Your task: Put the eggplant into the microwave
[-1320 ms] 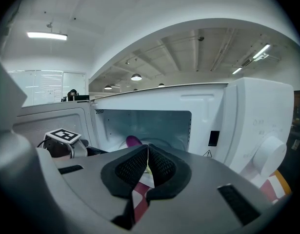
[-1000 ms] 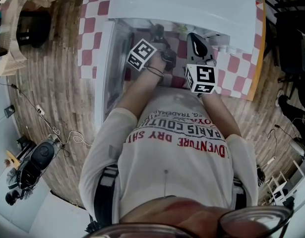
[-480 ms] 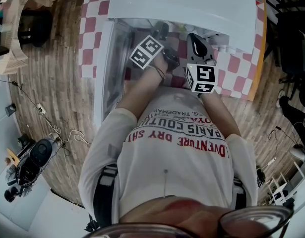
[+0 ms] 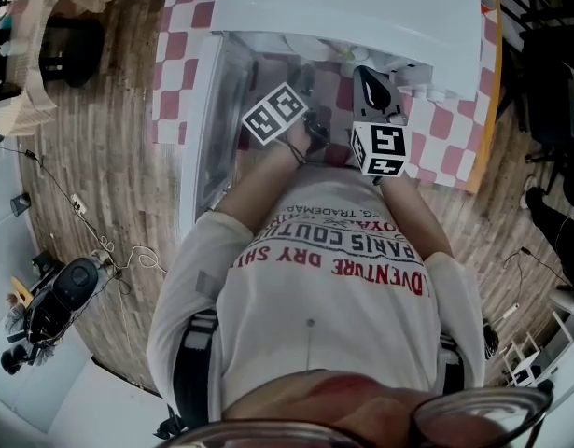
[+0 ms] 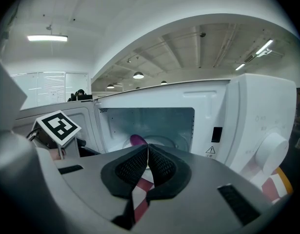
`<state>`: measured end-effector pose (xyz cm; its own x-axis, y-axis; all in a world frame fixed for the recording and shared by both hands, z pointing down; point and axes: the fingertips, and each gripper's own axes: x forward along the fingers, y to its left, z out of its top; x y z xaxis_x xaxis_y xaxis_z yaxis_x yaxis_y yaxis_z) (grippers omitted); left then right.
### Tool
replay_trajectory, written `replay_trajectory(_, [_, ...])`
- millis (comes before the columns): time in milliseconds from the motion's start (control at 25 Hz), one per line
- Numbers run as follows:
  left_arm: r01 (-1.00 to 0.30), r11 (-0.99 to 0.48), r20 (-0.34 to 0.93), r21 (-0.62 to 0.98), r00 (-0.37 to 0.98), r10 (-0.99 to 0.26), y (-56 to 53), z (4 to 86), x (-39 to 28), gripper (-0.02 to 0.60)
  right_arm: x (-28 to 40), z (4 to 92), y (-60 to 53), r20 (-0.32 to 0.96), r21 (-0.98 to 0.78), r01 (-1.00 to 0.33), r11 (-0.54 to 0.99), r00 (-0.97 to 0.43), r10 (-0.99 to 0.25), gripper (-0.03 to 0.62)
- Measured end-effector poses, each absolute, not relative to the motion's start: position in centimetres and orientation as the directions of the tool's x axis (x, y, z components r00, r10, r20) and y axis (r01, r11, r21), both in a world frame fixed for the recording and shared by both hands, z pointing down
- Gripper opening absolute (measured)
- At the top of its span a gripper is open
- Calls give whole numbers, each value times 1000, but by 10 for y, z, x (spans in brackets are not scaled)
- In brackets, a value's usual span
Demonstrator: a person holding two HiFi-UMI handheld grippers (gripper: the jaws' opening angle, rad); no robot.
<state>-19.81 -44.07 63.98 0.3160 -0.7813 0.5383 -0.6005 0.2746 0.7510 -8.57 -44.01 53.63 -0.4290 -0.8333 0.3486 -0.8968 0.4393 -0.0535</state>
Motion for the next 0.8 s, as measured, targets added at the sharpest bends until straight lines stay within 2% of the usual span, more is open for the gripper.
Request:
replay_trajectory(40, [-635,260,549,728,313,-775,-436,637,-199,51,-86,536,-439,348,-52,-897,439,-428,-834,26])
replay_trajectory(160, [-729,147,529,669,327,-783,-429,621,-197,31,-88,535,-434,344,-50,-898,436,-426,-837,26])
replay_trajectory(360, [-878,-132,410,459,342,-846,-423,571,-192,25,-95,525,-423,322,-56,-896,441,-434,-841,26])
replay_trajectory(520, [-907,-312,270,283,387,-882,-412,522,-182,25,-98,514,-411,297,-55,-895,442,-437,-849,26])
replay_trajectory(680, [-910,-399,142,114,412,-900,-398,478,-175,25,-101,495,-402,252,-34,-895,446,-439,-862,26])
replay_trajectory(800, [-895,-443,85,54,446,-891,-391,456,-171,26,-104,480,-396,217,-5,-890,455,-446,-869,26])
